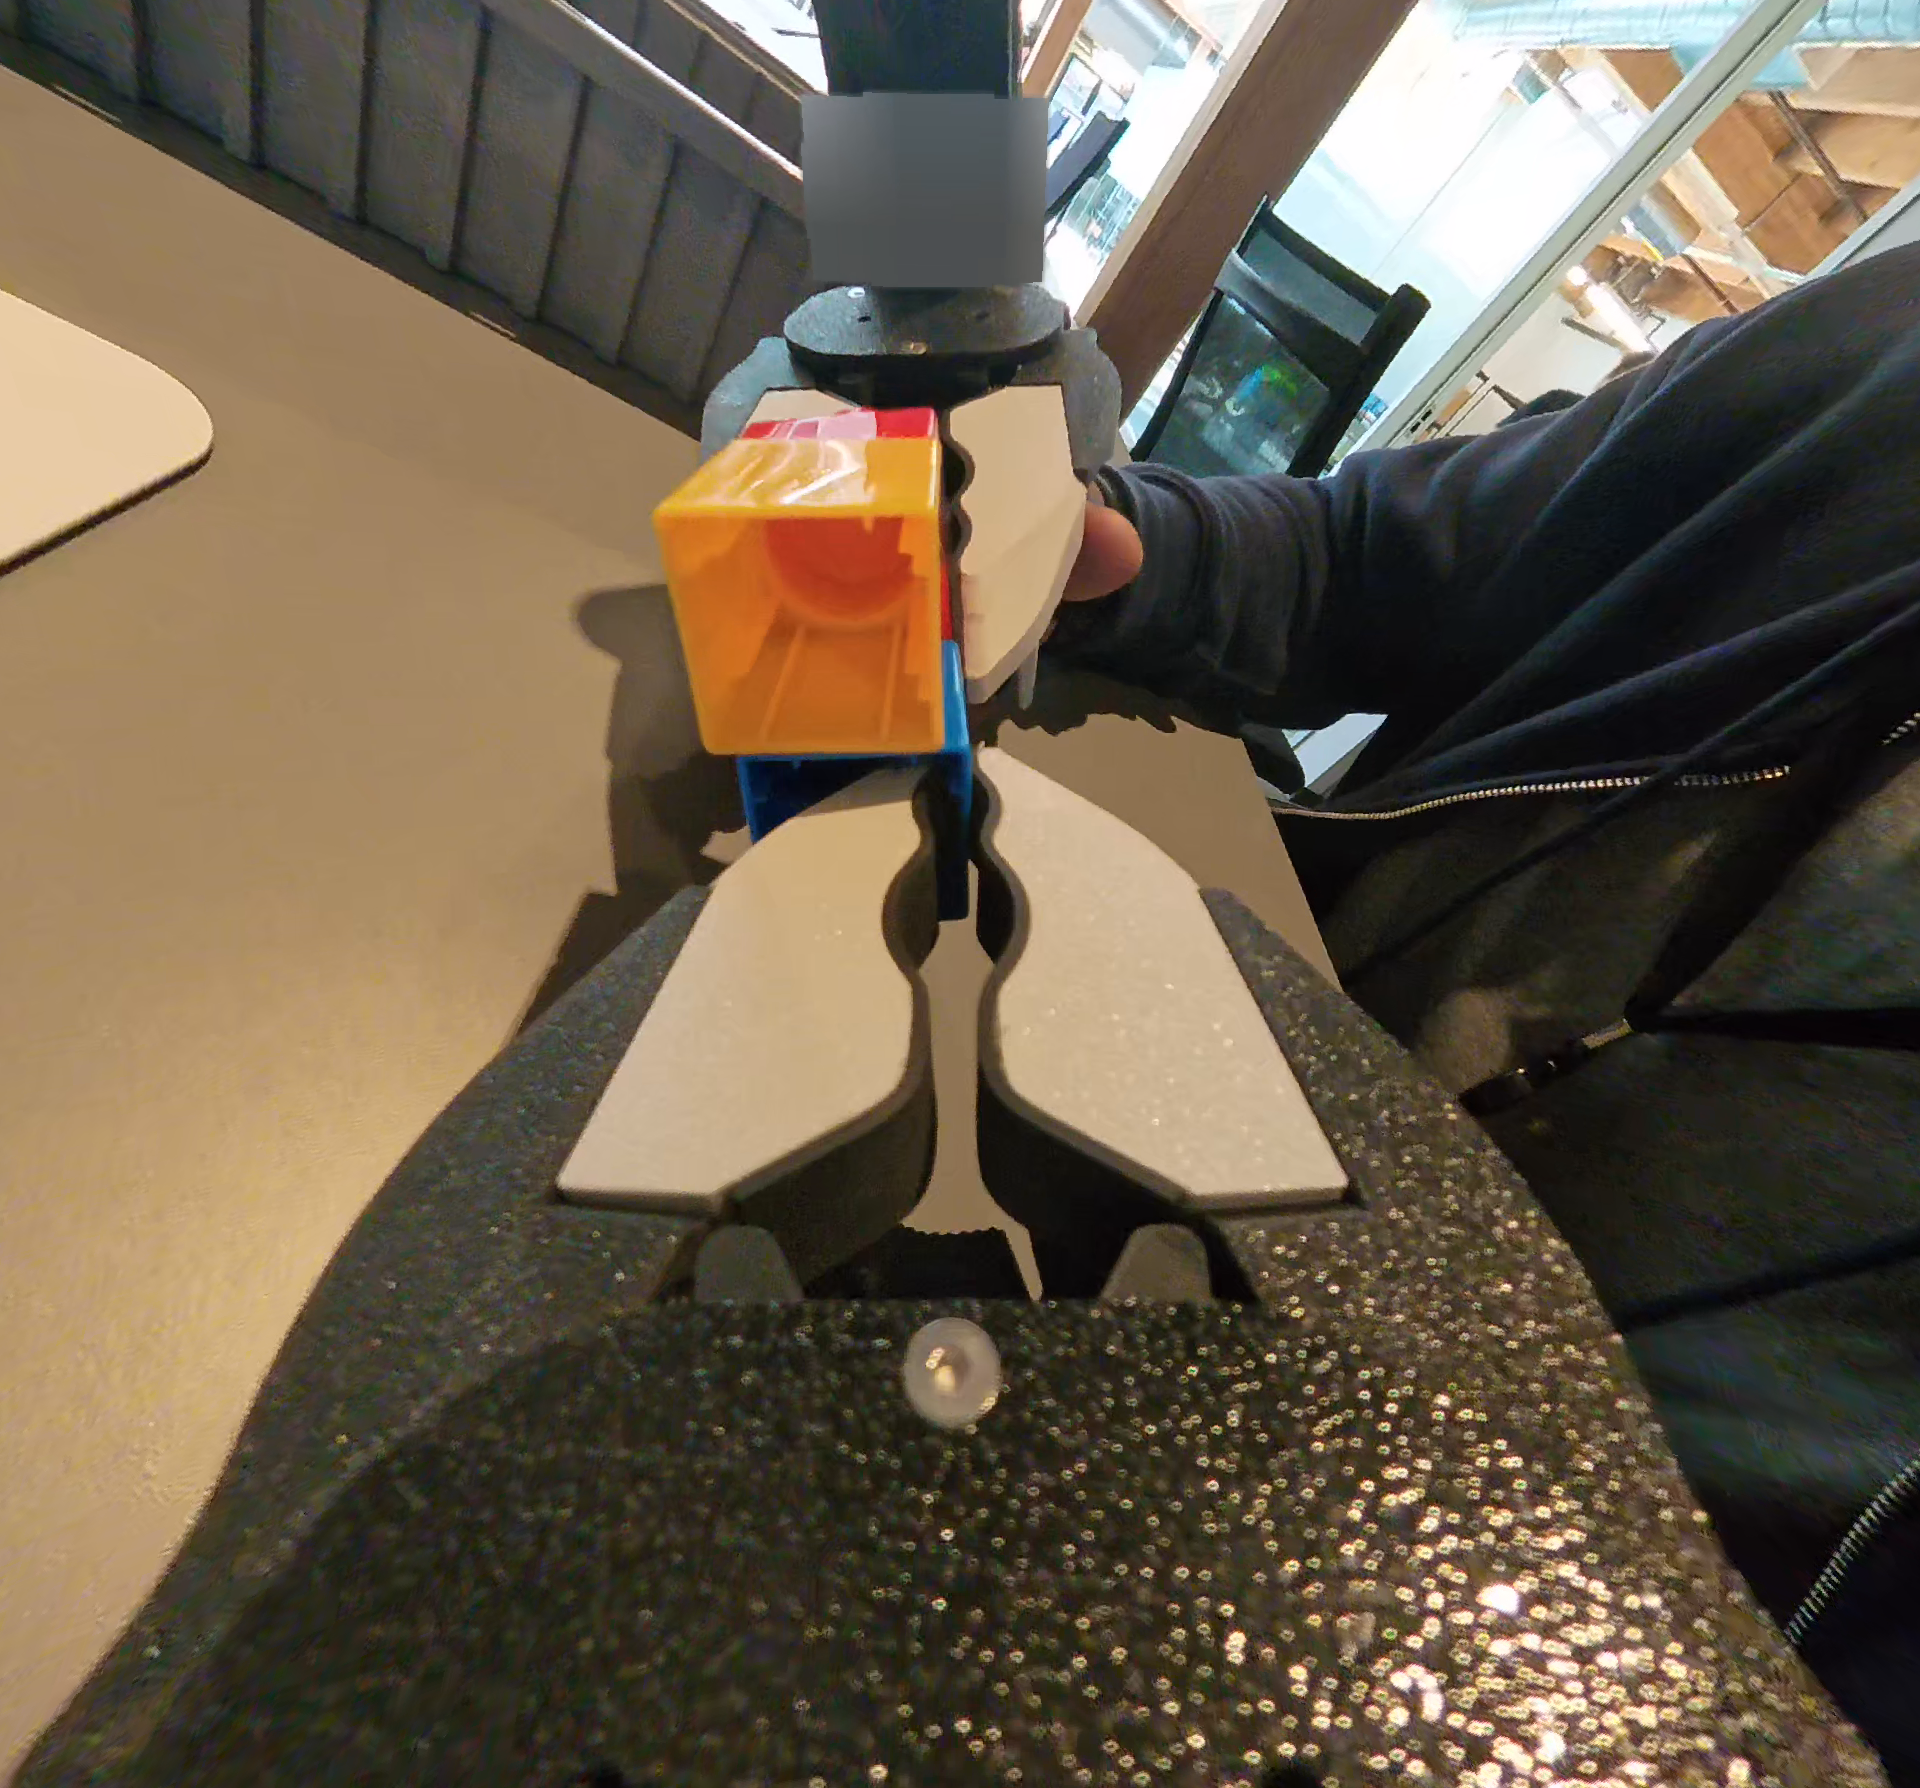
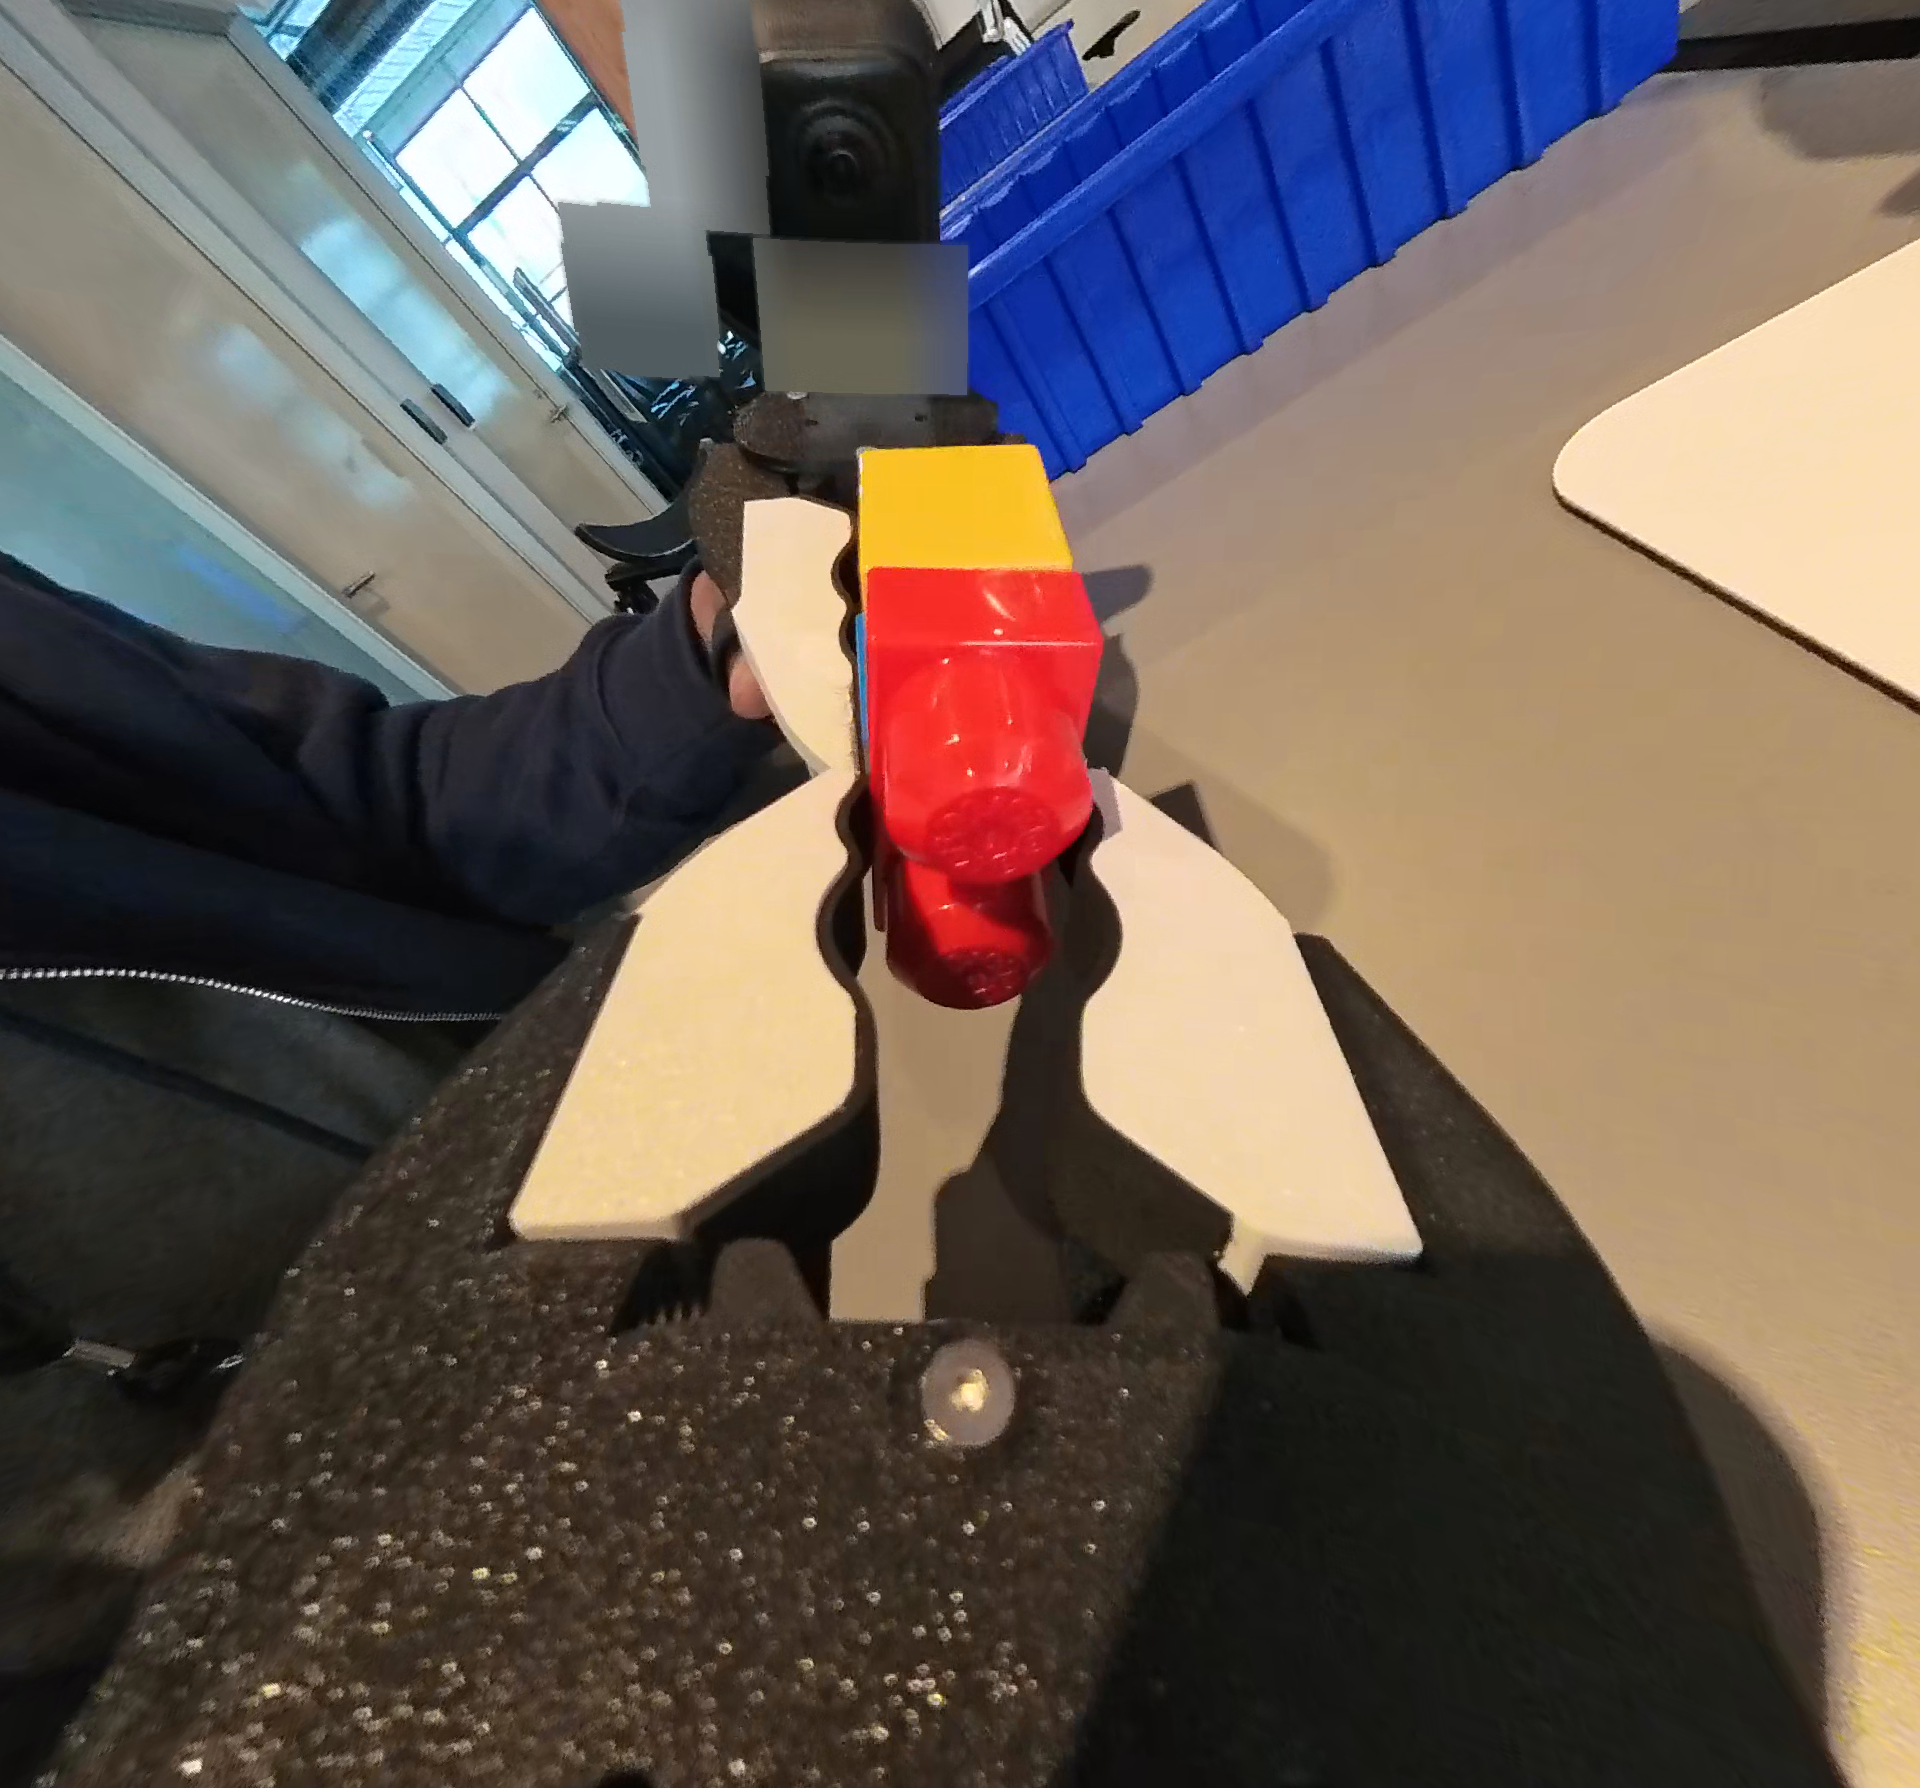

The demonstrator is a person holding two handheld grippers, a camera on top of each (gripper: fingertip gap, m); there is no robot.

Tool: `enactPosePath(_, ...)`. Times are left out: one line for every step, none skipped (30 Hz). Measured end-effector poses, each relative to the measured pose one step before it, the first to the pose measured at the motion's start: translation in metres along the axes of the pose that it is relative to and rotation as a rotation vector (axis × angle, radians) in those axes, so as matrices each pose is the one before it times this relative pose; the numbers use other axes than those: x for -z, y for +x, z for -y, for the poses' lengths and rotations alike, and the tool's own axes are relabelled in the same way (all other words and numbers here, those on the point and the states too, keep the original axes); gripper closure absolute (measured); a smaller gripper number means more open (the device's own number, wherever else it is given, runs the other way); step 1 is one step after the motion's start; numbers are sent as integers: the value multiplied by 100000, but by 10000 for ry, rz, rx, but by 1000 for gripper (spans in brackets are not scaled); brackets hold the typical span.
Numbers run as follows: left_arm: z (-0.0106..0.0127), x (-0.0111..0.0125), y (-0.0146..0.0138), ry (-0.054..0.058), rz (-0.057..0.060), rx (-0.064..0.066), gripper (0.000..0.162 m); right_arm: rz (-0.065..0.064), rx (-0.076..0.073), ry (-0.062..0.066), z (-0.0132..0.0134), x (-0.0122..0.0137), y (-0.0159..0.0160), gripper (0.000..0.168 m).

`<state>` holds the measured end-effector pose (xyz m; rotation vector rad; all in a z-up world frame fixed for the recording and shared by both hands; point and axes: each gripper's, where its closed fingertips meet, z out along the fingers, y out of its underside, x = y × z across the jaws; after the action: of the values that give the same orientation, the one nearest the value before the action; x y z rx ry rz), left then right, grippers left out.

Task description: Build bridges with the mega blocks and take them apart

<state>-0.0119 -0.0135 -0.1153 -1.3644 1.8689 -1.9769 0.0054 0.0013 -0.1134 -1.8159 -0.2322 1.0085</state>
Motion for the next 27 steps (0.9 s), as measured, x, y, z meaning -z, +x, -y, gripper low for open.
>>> enactPosePath(22, -10, -2, 15, 18, -18, 161, -2, 3, 20, 31, 15, 1, 133)
enactPosePath(53, -16, 28, 27, -5, -8, 161, 8, 25, 32, 56, 30, -12, 133)
enactPosePath(84, -7, 18, 46, 0, 37, 161, -36, 75, 33, 89, 44, 19, 133)
enactPosePath(68, -3, -29, 22, 6, 64, 161, -80, 120, -12, 40, 38, 55, 132)
enactPosePath(-20, 11, -63, -38, 33, 7, 161, -86, 105, -64, -39, 24, 55, 132)
enactPosePath(-45, 0, -10, -54, 11, -34, 161, -62, 62, -74, -104, 22, 40, 132)
enactPosePath(16, 6, 10, 4, -12, -6, 161, -11, 18, -45, -97, 44, -17, 132)
enactPosePath(165, 40, 16, 126, -17, 47, 161, 28, -25, -27, -67, 71, -52, 132)
enactPosePath(243, 109, 12, 173, -31, 85, 161, 41, -33, -49, -75, 88, -39, 133)
enactPosePath(253, 171, -12, 161, -17, 62, 161, 28, -8, -83, -99, 82, -39, 134)
enactPosePath(163, 192, -35, 80, 13, 18, 161, 8, 17, -93, -117, 75, -9, 135)
enactPosePath(61, 157, 3, 9, 19, -18, 161, 25, 14, -60, -58, 12, -41, 135)
enactPosePath(-24, 56, 97, -41, -34, -36, 161, 64, -15, -18, -35, -46, -117, 135)
enactPosePath(2, 25, 75, -2, -12, -30, 161, 69, -32, 23, 2, -51, -94, 135)
enactPosePath(10, 23, 39, 0, -11, 11, 161, 48, -33, 21, -7, -23, -49, 136)
enactPosePath(-14, 11, -8, -6, 6, 16, 161, 29, -32, -22, -29, -22, -16, 136)
enactPosePath(-4, -13, -11, 7, 6, 18, 161, 15, -20, -29, -22, 8, 7, 136)
enactPosePath(29, -3, -13, 39, -14, 45, 161, 9, -16, -5, 13, -1, 7, 136)
enactPosePath(39, 12, -28, 56, -20, 70, 161, 1, -22, 15, 24, -11, 30, 136)
enactPosePath(8, 21, -54, 49, -20, 90, 161, -14, -34, 9, -5, -25, 38, 136)
enactPosePath(-16, 2, -94, 44, -10, 109, 161, -33, -42, 2, -20, -37, 80, 136)
enactPosePath(6, -33, -96, 71, -12, 118, 161, -45, -43, 14, -5, -25, 101, 136)
enactPosePath(34, -30, -86, 72, -2, 104, 161, -37, -40, 17, 30, -7, 90, 136)
enactPosePath(1, -11, -50, 13, -1, 67, 161, -18, -29, -5, -14, -16, 59, 136)
enactPosePath(-27, 2, -35, -22, 18, 8, 161, -9, -11, -24, -35, -14, 25, 136)
enactPosePath(-51, 4, -3, -28, -3, 31, 161, -6, 1, -36, -58, -27, 9, 136)
enactPosePath(-81, -21, 2, -35, -29, 64, 161, 17, -11, -52, -71, -15, -16, 136)
